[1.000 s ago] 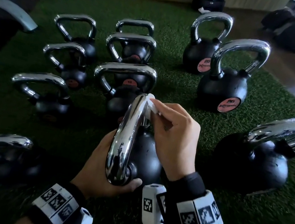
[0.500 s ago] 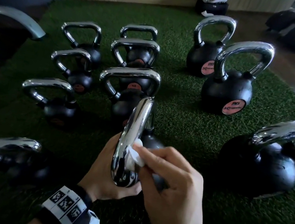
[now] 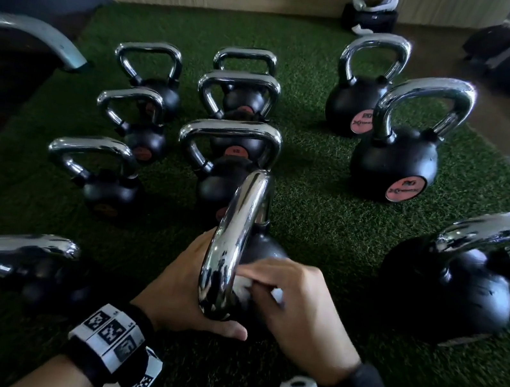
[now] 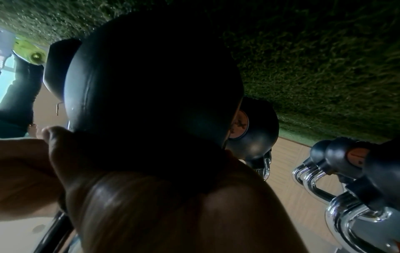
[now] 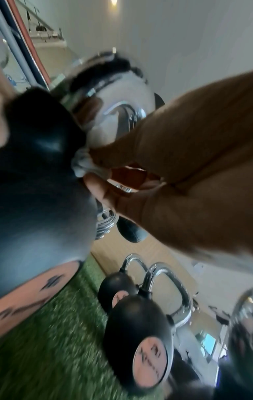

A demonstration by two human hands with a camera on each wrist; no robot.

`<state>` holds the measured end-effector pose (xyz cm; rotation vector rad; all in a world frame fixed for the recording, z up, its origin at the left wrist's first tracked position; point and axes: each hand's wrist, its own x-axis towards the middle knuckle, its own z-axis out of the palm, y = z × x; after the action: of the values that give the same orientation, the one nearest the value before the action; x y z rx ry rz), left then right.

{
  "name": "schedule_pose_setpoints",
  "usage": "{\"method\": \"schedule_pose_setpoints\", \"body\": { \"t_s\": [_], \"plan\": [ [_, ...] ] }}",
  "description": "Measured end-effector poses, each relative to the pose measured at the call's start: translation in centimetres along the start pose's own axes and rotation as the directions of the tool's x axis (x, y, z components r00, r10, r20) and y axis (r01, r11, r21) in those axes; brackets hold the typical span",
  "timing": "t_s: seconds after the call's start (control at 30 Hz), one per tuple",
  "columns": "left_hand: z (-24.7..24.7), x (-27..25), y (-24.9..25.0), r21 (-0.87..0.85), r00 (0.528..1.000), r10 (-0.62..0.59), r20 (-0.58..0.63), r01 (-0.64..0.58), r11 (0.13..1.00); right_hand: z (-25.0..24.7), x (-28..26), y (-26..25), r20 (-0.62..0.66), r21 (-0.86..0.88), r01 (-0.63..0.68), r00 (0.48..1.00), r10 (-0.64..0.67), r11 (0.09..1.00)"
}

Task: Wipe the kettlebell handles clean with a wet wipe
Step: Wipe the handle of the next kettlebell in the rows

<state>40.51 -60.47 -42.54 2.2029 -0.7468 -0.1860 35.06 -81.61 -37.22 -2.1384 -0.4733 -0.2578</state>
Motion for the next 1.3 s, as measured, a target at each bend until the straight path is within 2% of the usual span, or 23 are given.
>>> {"method": "schedule_pose_setpoints", "body": {
  "t_s": [0.07,0.17,0.23,0.3,0.33,0.4,0.47,0.5,0.6,0.63,0.7,0.77,0.87,0.97,1.03,1.1,1.13,1.2,1.3],
  "plan": [
    [0.1,-0.1,0.3,0.017,0.999,0.023,0.03,-0.024,1.0,-0.5,1.1,-0.4,0.105,0.058,-0.008,0.994,0.001,0.998],
    [-0.3,0.0,1.0,-0.048,0.997,0.032,-0.066,-0.035,0.998,-0.8,1.6,-1.0,0.195,0.184,-0.091,0.979,0.054,0.979],
    [-0.1,0.3,0.8,-0.016,0.998,0.053,-0.034,-0.053,0.998,-0.9,1.6,-1.0,0.236,0.275,-0.171,0.966,0.106,0.946],
    [0.0,0.4,0.7,0.042,0.995,0.06,0.077,-0.063,0.997,-0.9,1.6,-0.7,0.266,0.328,-0.218,0.955,0.132,0.919],
    [0.1,0.5,0.8,0.046,0.995,0.044,0.091,-0.049,0.998,-0.8,1.6,-0.6,0.275,0.343,-0.231,0.951,0.138,0.91],
    [0.0,0.4,1.2,-0.02,0.999,0.012,0.031,-0.012,1.0,-0.6,1.6,-0.7,0.288,0.427,-0.262,0.947,0.144,0.866],
    [0.1,0.3,1.2,-0.098,0.999,0.019,-0.035,-0.022,0.995,-0.5,1.6,-0.8,0.294,0.585,-0.324,0.939,0.178,0.743],
    [0.2,0.3,1.2,-0.148,0.999,0.002,-0.054,-0.01,0.989,-0.4,1.6,-0.9,0.304,0.667,-0.366,0.929,0.212,0.648],
    [0.4,0.4,1.2,-0.17,0.993,0.033,-0.116,-0.053,0.984,-0.3,2.1,-0.7,0.353,0.865,-0.428,0.89,0.289,0.262],
    [0.4,0.3,1.3,-0.156,0.988,0.038,-0.149,-0.062,0.986,-0.3,2.5,-0.5,0.347,0.896,-0.409,0.887,0.304,0.172],
    [0.4,0.3,1.5,-0.11,0.98,0.042,-0.194,-0.064,0.992,-0.2,3.1,-0.5,0.325,0.921,-0.374,0.891,0.317,0.106],
    [0.4,0.3,1.8,-0.135,0.98,0.036,-0.197,-0.063,0.989,-0.3,3.2,-0.7,0.314,0.918,-0.37,0.898,0.308,0.142],
    [0.2,0.3,2.2,-0.144,0.977,0.044,-0.208,-0.075,0.987,-0.2,2.8,-1.2,0.245,0.908,-0.324,0.925,0.291,0.265],
    [0.3,0.2,2.3,-0.145,0.976,0.072,-0.207,-0.103,0.984,0.3,4.0,-1.0,0.027,0.903,-0.187,0.924,0.382,0.387],
    [0.4,0.1,2.2,-0.137,0.977,0.049,-0.208,-0.079,0.987,0.7,5.0,-0.7,-0.196,0.827,-0.087,0.881,0.43,0.555],
    [0.4,0.0,2.3,-0.12,0.981,0.036,-0.192,-0.06,0.991,0.9,5.2,-0.5,-0.364,0.626,-0.092,0.844,0.394,0.775],
    [0.4,0.0,2.3,-0.106,0.982,0.042,-0.183,-0.062,0.992,1.1,5.0,-0.5,-0.404,0.526,-0.112,0.839,0.364,0.843],
    [0.3,0.1,2.3,-0.088,0.983,0.059,-0.174,-0.075,0.993,1.4,4.5,-0.8,-0.447,0.425,-0.119,0.834,0.322,0.897],
    [0.1,0.0,2.4,-0.079,0.985,0.056,-0.161,-0.07,0.994,2.0,5.2,-0.9,-0.517,0.367,-0.124,0.797,0.313,0.922]
  ]
}}
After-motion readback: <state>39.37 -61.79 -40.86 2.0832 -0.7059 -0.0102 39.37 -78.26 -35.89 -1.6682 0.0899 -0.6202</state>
